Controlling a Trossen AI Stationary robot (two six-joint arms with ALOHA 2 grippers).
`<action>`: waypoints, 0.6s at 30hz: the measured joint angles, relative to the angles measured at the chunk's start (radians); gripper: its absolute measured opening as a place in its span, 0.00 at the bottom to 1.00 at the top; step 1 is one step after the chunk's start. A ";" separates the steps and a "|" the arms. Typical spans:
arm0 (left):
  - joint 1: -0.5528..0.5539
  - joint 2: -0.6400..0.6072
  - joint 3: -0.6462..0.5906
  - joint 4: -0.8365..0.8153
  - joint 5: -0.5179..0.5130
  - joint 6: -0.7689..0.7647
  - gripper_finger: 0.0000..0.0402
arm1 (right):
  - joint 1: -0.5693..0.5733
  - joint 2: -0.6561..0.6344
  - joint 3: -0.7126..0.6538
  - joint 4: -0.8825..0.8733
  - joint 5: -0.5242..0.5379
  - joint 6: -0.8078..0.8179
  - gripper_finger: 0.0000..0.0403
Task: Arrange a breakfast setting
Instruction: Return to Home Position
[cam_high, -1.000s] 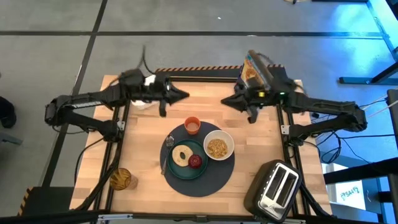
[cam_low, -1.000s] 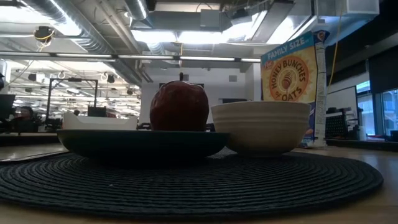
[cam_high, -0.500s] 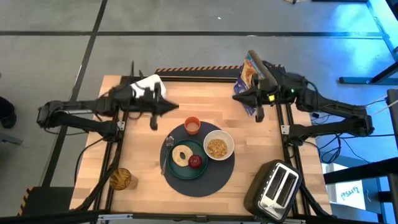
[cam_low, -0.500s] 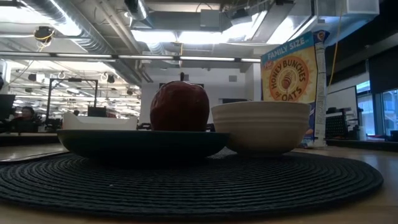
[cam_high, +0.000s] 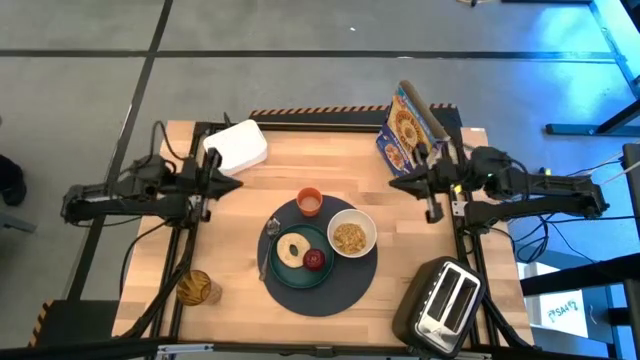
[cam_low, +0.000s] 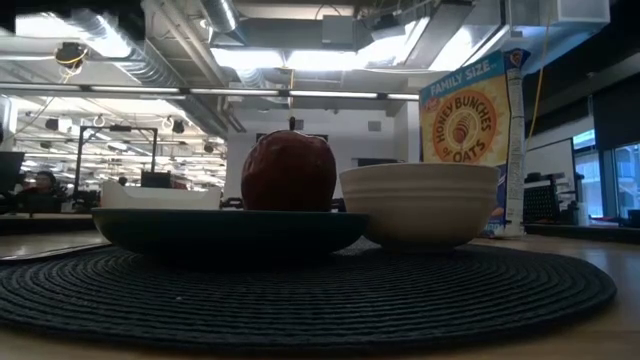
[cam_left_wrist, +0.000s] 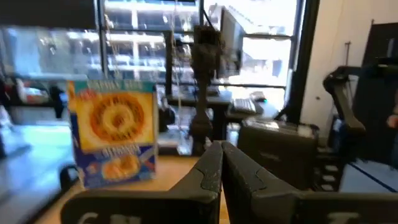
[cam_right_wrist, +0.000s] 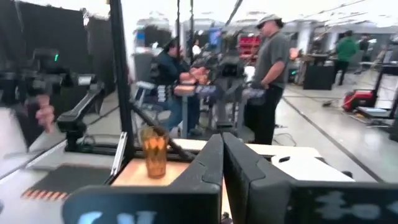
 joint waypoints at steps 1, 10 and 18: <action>-0.007 -0.024 -0.030 -0.004 0.000 -0.010 0.00 | 0.000 -0.025 -0.028 0.023 0.001 0.007 0.00; -0.026 -0.131 -0.120 -0.077 0.045 0.097 0.00 | 0.001 -0.194 -0.291 0.108 0.030 0.107 0.00; -0.026 -0.293 -0.114 -0.294 0.002 0.098 0.00 | 0.003 -0.368 -0.455 0.158 0.071 0.156 0.00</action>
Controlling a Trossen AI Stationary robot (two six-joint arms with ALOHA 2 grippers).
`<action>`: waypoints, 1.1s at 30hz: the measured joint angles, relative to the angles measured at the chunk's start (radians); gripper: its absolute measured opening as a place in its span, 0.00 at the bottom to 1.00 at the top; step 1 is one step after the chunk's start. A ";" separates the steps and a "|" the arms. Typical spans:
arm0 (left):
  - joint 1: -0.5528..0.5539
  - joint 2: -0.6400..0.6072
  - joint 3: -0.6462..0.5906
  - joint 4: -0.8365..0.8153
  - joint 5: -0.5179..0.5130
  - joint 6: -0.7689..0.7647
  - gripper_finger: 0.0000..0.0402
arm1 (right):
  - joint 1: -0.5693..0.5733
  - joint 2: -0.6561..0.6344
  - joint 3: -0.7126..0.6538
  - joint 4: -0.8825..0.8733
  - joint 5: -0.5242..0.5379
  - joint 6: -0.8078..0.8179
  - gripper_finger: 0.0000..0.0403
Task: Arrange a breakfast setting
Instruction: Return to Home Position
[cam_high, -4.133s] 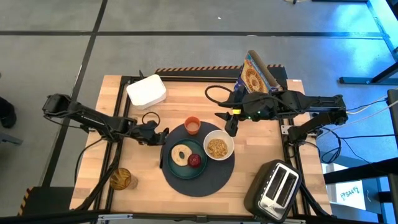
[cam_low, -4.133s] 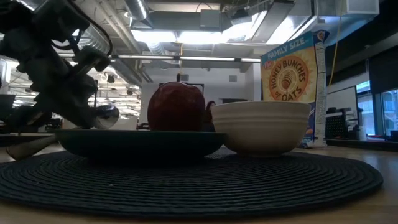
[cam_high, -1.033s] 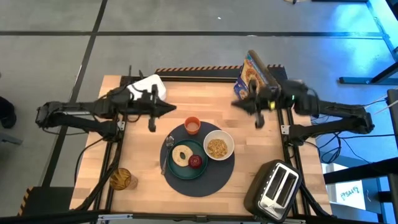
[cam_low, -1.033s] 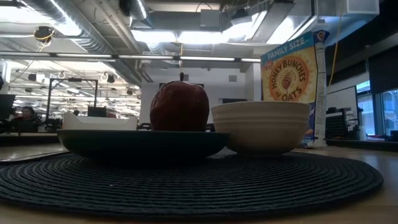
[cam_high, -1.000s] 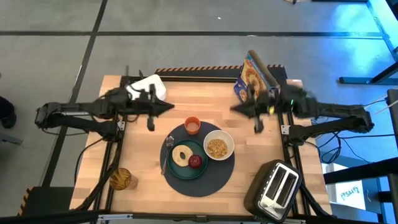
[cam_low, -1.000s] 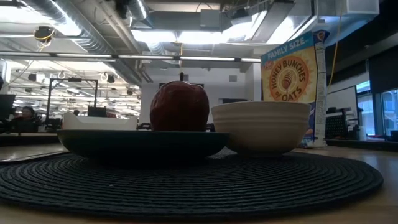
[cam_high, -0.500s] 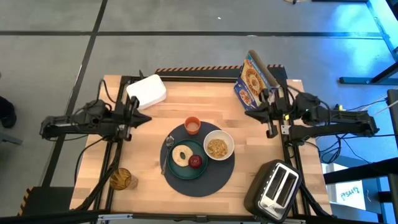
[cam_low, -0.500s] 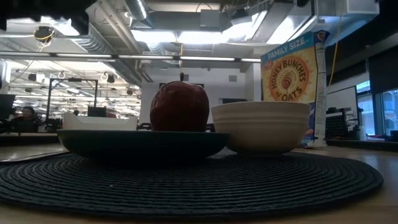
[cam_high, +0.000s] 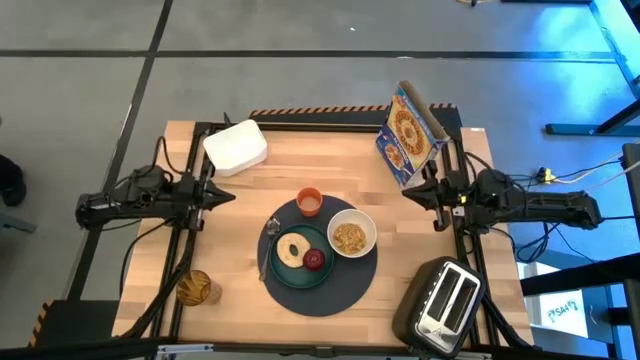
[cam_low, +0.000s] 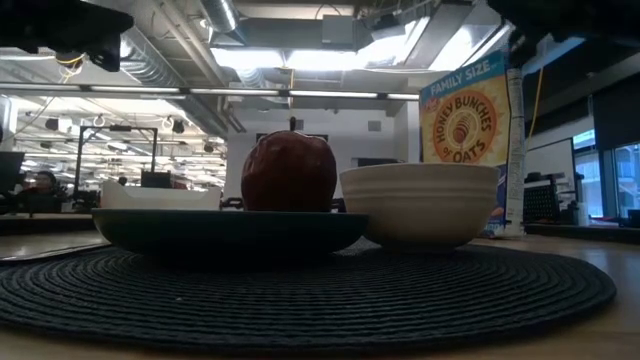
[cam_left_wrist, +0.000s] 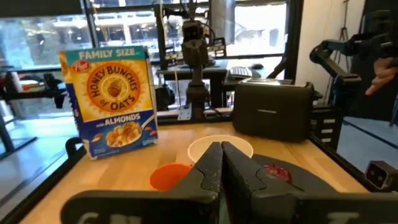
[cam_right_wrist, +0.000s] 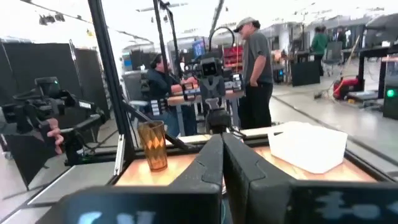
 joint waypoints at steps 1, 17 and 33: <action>0.000 0.003 0.001 -0.004 -0.004 -0.002 0.00 | 0.000 -0.022 -0.014 -0.002 -0.001 0.000 0.00; 0.000 0.003 -0.103 0.090 -0.075 -0.016 0.00 | 0.000 -0.161 -0.196 0.000 -0.091 0.079 0.00; 0.000 0.014 -0.189 0.206 -0.134 -0.060 0.00 | -0.001 -0.160 -0.303 0.147 -0.117 0.056 0.00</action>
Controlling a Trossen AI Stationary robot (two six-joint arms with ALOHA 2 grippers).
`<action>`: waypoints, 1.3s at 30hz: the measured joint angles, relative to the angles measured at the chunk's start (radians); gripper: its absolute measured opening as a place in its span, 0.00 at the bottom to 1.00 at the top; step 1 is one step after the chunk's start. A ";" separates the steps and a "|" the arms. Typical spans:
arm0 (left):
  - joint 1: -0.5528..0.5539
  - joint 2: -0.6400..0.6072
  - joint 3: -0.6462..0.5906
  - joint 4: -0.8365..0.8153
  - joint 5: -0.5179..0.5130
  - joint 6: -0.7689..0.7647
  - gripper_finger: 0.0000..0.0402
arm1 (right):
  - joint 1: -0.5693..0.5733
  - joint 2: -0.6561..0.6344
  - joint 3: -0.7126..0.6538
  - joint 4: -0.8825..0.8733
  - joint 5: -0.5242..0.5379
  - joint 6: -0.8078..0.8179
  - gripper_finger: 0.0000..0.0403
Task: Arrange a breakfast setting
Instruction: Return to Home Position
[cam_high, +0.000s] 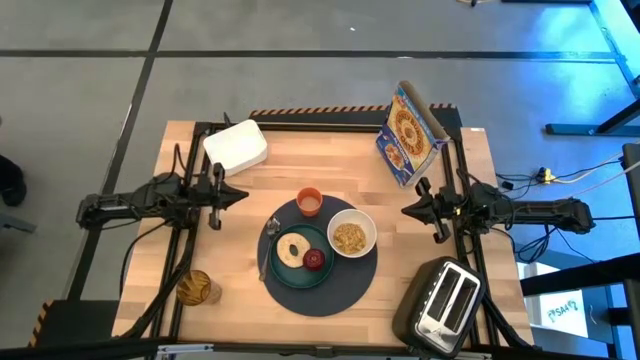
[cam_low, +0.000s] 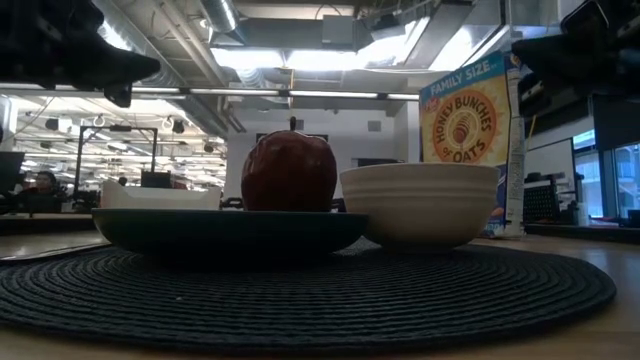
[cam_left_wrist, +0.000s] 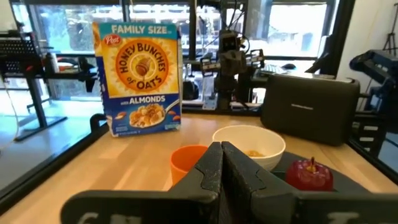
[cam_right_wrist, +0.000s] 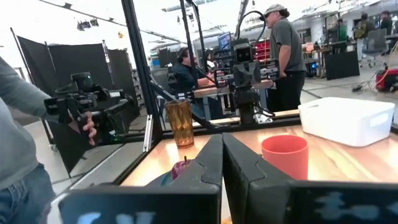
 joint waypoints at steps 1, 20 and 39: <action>0.000 0.007 0.000 0.001 -0.004 -0.001 0.00 | 0.000 0.000 0.000 0.001 0.000 -0.009 0.00; -0.046 0.098 -0.009 0.097 0.027 0.027 0.00 | 0.000 0.000 0.000 -0.013 -0.002 -0.004 0.00; -0.143 0.016 -0.071 0.095 -0.056 -0.009 0.00 | 0.000 -0.001 0.000 -0.056 -0.038 -0.036 0.00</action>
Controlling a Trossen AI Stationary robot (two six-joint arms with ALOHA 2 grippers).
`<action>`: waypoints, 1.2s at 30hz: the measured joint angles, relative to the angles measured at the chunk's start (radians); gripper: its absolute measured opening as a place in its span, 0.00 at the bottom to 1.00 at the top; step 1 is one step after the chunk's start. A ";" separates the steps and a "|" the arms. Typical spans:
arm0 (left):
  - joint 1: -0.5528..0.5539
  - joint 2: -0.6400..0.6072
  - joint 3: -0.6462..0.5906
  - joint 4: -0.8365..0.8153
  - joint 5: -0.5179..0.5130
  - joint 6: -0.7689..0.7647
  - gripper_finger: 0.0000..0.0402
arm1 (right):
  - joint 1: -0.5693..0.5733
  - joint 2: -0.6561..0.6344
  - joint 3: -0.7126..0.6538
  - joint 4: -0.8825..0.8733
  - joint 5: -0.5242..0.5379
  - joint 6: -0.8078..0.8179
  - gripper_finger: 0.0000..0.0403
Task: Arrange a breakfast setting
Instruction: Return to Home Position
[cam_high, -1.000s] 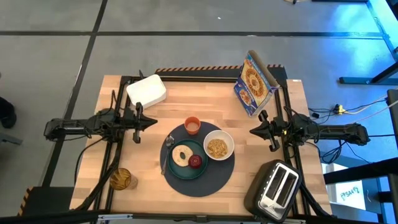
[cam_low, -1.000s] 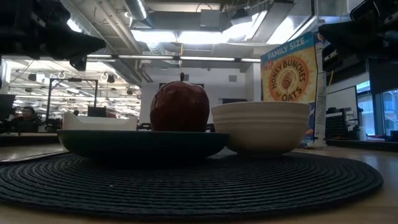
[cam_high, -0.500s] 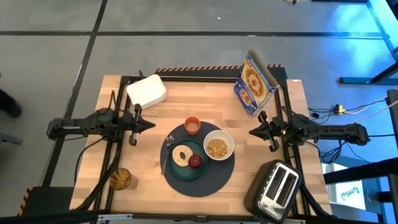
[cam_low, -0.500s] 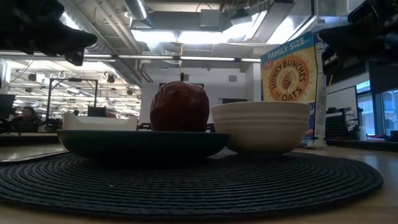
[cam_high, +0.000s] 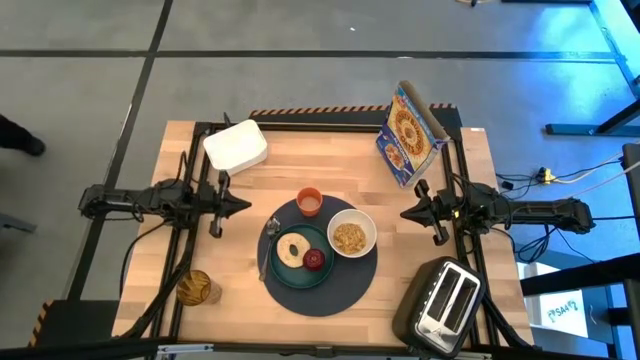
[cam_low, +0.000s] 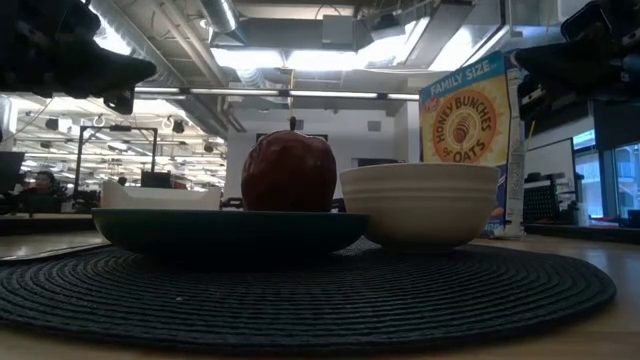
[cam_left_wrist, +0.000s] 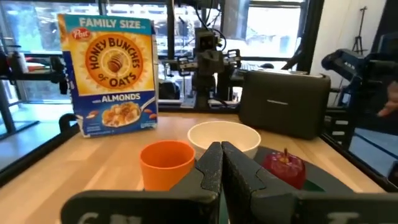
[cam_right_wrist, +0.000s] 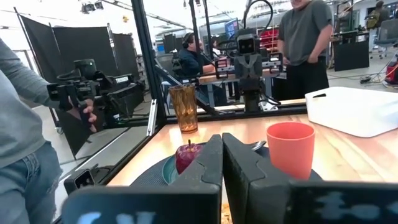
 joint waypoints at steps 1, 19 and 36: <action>-0.011 0.000 0.000 -0.003 -0.006 0.000 0.00 | 0.000 0.000 0.000 0.001 0.000 -0.002 0.00; -0.139 -0.009 -0.046 0.024 -0.104 0.044 0.00 | 0.000 -0.018 0.000 -0.070 -0.005 -0.025 0.00; -0.139 -0.011 -0.045 0.026 -0.109 0.061 0.00 | 0.000 -0.082 0.000 -0.120 -0.093 -0.070 0.00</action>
